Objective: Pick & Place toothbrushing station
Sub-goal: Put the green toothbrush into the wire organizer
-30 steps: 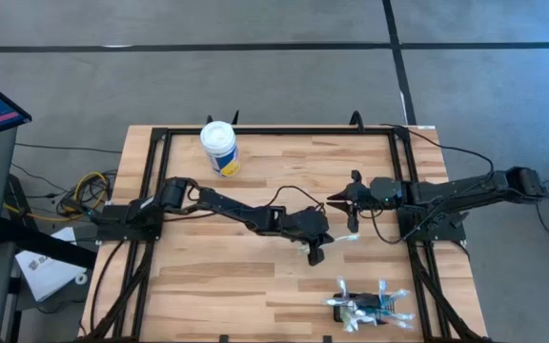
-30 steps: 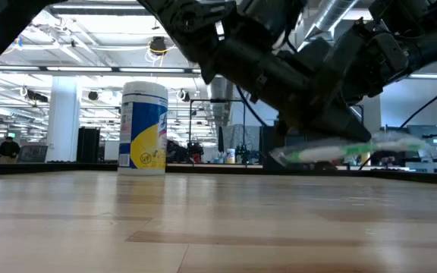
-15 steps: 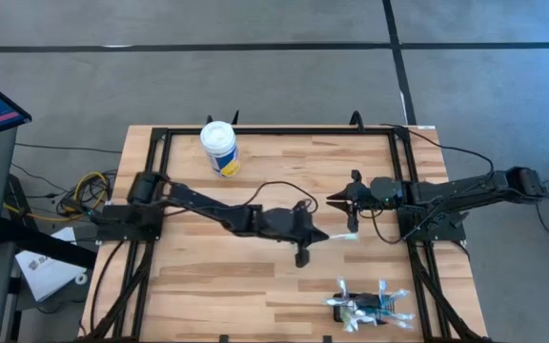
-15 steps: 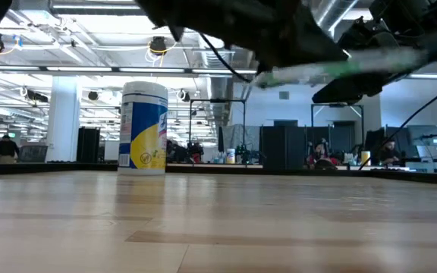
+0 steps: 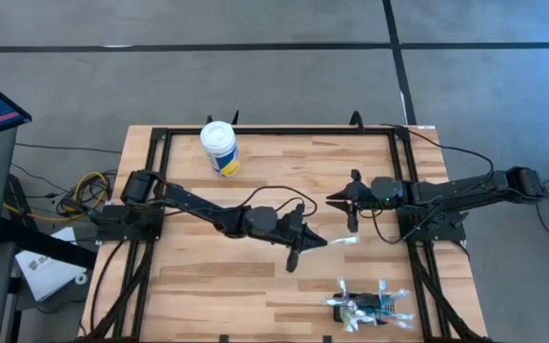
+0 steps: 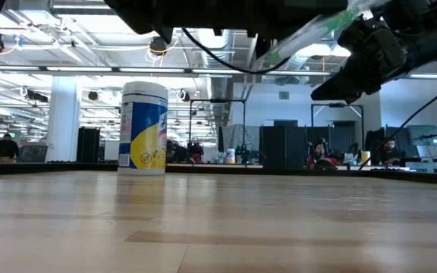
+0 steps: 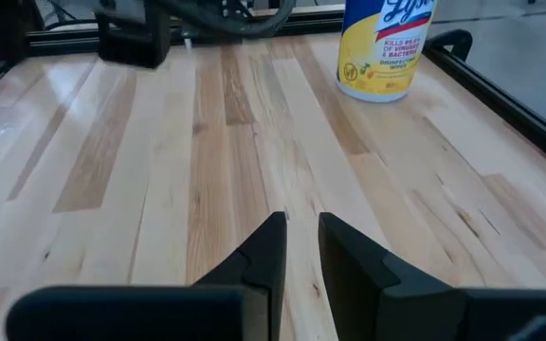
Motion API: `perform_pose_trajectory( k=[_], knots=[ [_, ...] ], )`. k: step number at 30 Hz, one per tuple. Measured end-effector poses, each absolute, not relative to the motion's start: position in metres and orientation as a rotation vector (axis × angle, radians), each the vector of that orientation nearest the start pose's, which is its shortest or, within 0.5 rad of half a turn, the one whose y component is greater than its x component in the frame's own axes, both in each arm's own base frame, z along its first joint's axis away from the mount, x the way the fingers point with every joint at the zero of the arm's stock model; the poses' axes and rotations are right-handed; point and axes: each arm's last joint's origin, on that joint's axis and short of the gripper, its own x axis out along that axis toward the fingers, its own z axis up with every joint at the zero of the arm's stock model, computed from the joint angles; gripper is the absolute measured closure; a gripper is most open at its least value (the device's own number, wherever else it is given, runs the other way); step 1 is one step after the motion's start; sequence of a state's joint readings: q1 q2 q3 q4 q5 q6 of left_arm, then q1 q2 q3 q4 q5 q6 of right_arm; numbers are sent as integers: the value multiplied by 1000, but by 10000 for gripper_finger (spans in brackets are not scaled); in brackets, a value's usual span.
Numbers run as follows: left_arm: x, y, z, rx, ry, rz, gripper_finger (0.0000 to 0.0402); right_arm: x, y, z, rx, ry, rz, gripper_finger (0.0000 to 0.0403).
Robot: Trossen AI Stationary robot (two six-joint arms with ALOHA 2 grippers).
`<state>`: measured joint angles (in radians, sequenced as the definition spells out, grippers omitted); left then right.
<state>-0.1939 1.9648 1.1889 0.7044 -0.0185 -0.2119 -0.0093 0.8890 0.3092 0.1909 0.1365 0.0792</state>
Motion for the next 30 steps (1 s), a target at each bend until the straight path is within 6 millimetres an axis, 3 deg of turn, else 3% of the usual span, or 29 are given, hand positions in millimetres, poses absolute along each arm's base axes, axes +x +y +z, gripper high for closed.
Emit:
perform_pose_trajectory(
  k=[9,15,22,30],
  knots=[
    [421,-79,227,-134,30,-130,401,182,-2,191,50,352,-48,345],
    [383,-67,265,-66,-61,-39,401,184,-1,197,28,283,-4,345],
    [355,-60,261,-70,-72,25,401,188,3,228,-10,-37,129,345],
    [351,-60,263,-74,-137,29,401,187,11,237,-17,-130,182,345]
  ],
)
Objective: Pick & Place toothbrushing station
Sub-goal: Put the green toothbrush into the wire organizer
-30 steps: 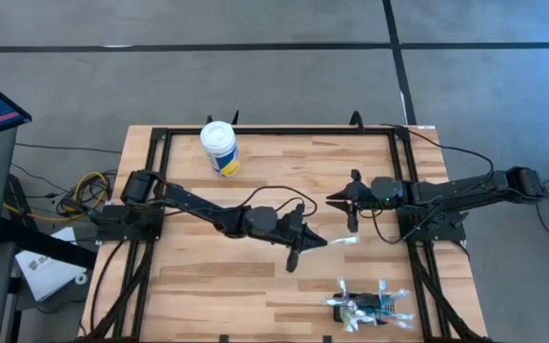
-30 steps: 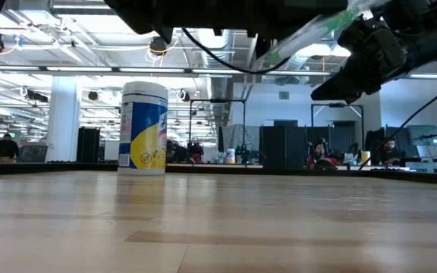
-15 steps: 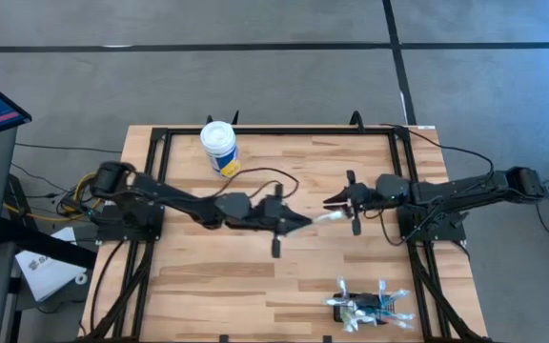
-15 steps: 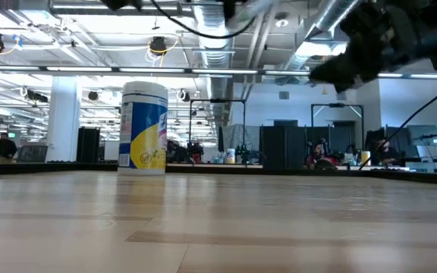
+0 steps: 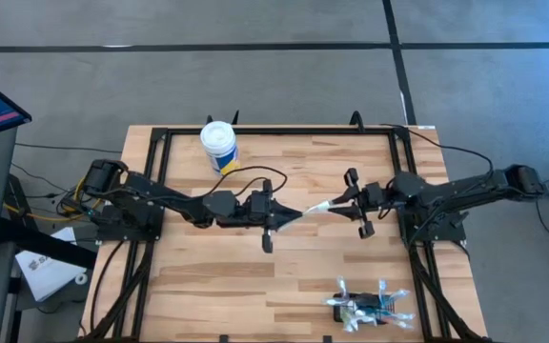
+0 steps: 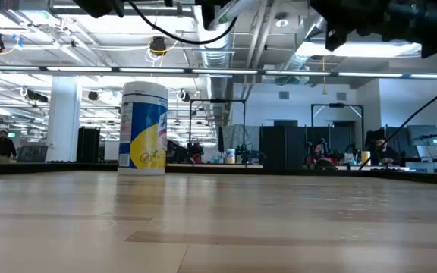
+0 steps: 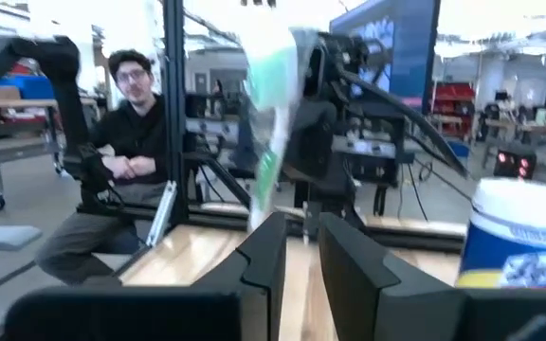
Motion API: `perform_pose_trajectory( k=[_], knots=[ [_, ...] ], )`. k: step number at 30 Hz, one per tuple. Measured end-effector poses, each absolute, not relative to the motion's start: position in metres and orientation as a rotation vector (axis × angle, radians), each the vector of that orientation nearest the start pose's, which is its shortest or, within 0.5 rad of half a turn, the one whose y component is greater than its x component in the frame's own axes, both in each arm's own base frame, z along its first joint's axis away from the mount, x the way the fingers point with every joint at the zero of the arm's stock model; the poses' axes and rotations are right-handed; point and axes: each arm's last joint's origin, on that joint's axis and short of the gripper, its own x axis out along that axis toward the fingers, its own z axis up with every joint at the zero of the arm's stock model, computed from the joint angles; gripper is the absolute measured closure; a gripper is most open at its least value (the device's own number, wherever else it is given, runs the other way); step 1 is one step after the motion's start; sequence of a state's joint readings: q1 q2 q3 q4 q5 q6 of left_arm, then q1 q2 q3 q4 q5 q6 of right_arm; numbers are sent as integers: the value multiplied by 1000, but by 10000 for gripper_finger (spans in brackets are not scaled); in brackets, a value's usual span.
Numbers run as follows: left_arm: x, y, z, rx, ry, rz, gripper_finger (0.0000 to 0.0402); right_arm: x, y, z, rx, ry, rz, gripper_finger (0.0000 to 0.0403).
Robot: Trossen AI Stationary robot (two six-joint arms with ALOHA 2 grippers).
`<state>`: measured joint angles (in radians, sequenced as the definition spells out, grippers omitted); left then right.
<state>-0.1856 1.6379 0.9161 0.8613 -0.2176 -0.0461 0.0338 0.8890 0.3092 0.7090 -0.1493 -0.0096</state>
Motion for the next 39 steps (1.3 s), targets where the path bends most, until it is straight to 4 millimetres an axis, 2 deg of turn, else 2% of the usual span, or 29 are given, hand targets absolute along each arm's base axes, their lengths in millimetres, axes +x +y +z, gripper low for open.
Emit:
perform_pose_trajectory(
  k=[9,14,19,25,29,33,39],
  knots=[
    [351,-57,266,-63,-163,37,401,185,21,246,-89,-241,234,345],
    [355,-55,264,-69,-196,41,401,190,25,245,-95,-267,250,334],
    [365,-56,251,-62,-186,42,401,202,26,246,-120,-255,264,299],
    [370,-57,249,-46,-205,43,401,210,27,248,-120,-244,273,242],
    [370,-57,250,-45,-215,43,401,211,27,252,-116,-256,269,222],
    [370,-57,250,-41,-215,43,401,212,27,249,-112,-222,270,221],
    [370,-58,253,-27,-238,43,401,213,27,245,-86,-170,268,242]
  ],
)
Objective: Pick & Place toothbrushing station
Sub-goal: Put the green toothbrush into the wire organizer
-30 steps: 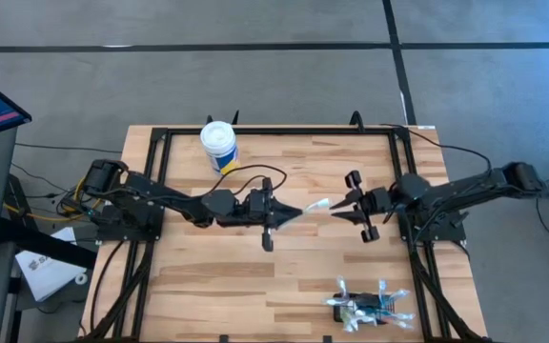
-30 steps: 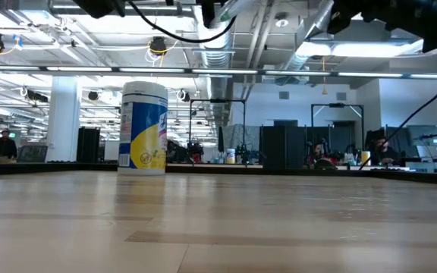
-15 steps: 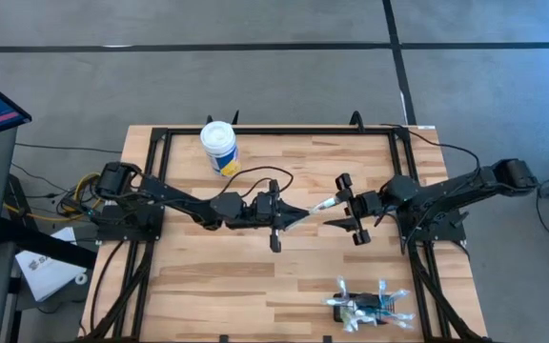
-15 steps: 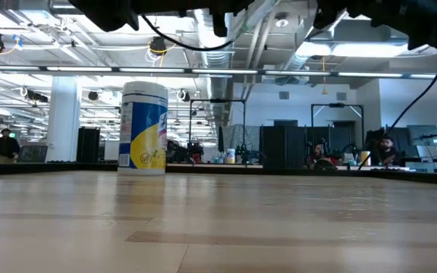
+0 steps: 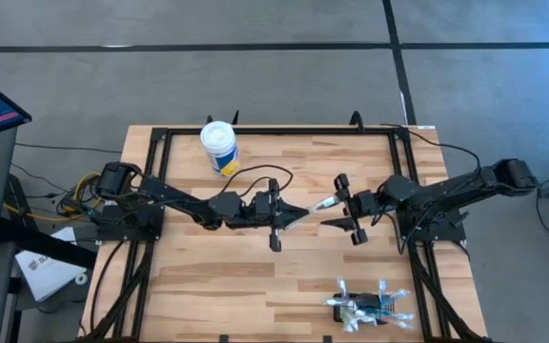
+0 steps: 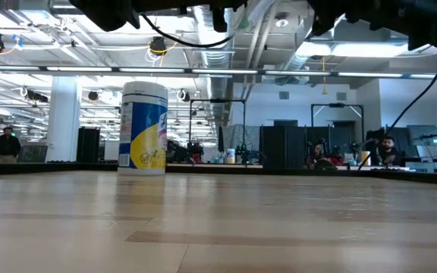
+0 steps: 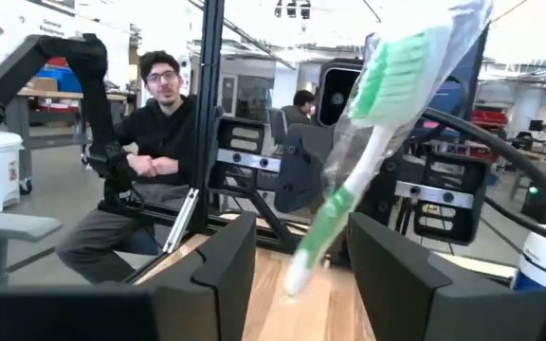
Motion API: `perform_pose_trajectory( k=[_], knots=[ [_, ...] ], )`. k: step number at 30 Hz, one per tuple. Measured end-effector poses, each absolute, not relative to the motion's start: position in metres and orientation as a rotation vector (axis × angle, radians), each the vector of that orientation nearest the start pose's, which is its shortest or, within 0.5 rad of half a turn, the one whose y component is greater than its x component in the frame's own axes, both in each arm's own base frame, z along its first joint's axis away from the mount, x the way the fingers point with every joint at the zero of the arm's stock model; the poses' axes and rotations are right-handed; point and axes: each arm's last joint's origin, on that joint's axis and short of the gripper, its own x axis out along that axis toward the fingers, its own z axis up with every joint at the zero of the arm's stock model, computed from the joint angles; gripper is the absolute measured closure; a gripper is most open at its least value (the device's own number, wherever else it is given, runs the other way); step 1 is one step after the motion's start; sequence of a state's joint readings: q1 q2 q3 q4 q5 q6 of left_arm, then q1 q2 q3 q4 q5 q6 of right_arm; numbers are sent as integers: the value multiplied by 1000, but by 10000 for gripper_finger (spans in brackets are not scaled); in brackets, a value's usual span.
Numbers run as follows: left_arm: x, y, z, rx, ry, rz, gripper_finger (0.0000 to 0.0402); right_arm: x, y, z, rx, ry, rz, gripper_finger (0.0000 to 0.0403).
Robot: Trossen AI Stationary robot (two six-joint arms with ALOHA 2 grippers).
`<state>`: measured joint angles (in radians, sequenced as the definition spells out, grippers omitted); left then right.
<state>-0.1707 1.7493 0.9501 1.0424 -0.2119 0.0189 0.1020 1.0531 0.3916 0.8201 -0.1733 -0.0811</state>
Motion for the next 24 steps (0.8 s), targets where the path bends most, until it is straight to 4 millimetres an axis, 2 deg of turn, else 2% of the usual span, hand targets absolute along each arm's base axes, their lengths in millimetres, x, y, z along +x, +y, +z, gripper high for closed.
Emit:
perform_pose_trajectory(
  k=[15,24],
  knots=[
    [369,-59,252,-27,-235,40,401,213,19,251,-109,-234,183,270],
    [381,-58,239,-32,-242,47,401,212,20,254,-110,-266,189,275]
  ],
)
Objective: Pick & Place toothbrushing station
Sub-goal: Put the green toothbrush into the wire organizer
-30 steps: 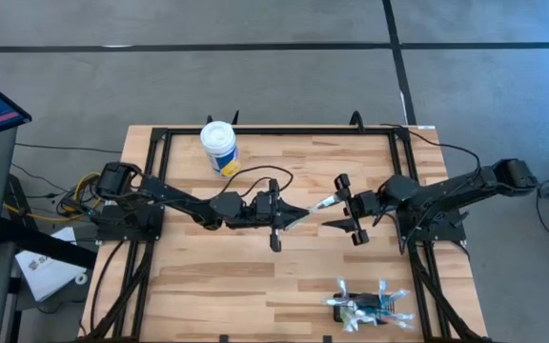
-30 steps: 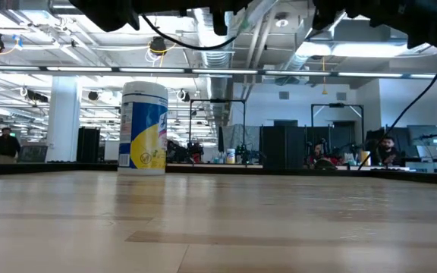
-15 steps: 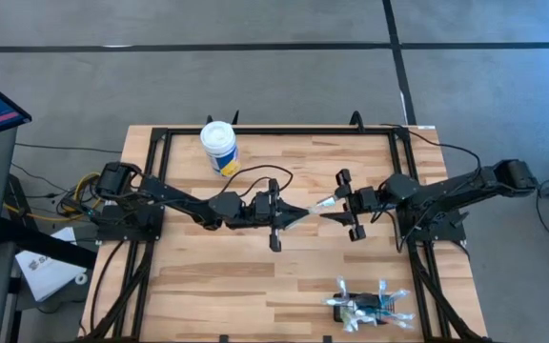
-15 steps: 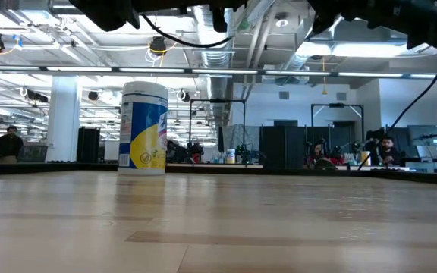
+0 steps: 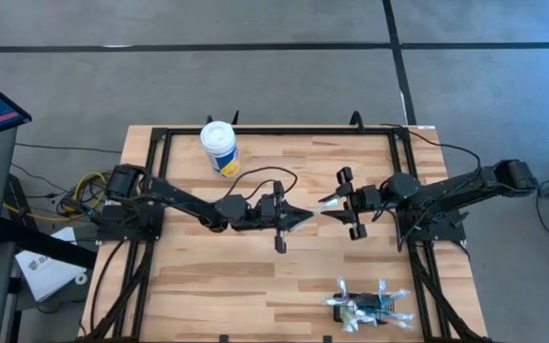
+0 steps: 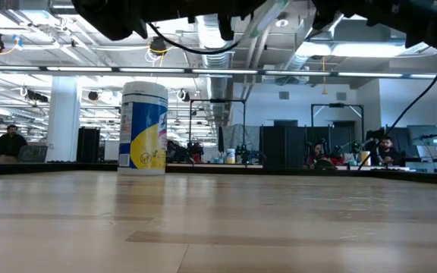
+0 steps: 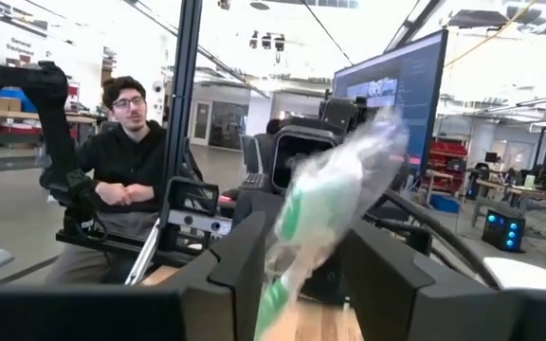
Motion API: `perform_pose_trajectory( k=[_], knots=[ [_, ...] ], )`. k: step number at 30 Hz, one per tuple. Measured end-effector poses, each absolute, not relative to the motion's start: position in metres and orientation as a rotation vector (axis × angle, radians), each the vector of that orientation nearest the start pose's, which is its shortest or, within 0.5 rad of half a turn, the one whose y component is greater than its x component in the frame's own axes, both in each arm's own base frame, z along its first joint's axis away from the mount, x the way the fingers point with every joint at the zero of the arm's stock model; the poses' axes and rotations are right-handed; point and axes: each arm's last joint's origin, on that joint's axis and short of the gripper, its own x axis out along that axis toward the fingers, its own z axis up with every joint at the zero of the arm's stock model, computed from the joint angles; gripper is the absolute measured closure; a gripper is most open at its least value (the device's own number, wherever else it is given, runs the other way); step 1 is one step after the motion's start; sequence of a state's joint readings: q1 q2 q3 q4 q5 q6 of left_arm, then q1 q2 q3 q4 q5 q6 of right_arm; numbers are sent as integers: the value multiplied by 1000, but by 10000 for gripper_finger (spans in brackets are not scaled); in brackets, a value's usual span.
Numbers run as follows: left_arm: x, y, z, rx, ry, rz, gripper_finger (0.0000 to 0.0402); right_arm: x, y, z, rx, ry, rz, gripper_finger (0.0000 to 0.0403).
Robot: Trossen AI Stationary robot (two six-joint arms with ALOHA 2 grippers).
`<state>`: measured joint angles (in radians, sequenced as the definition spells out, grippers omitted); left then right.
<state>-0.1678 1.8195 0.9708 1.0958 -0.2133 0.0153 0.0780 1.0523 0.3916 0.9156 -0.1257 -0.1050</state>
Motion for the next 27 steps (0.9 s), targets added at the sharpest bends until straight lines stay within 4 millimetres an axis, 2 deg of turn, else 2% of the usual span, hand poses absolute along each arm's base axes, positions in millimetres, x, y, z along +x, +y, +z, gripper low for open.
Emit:
perform_pose_trajectory(
  k=[7,14,27],
  knots=[
    [386,-58,238,-27,-255,50,401,212,20,253,-110,-255,190,314],
    [386,-57,237,-24,-243,54,401,212,20,253,-124,-258,192,391],
    [386,-57,236,-23,-224,52,385,212,21,253,-105,-256,222,398]
  ],
)
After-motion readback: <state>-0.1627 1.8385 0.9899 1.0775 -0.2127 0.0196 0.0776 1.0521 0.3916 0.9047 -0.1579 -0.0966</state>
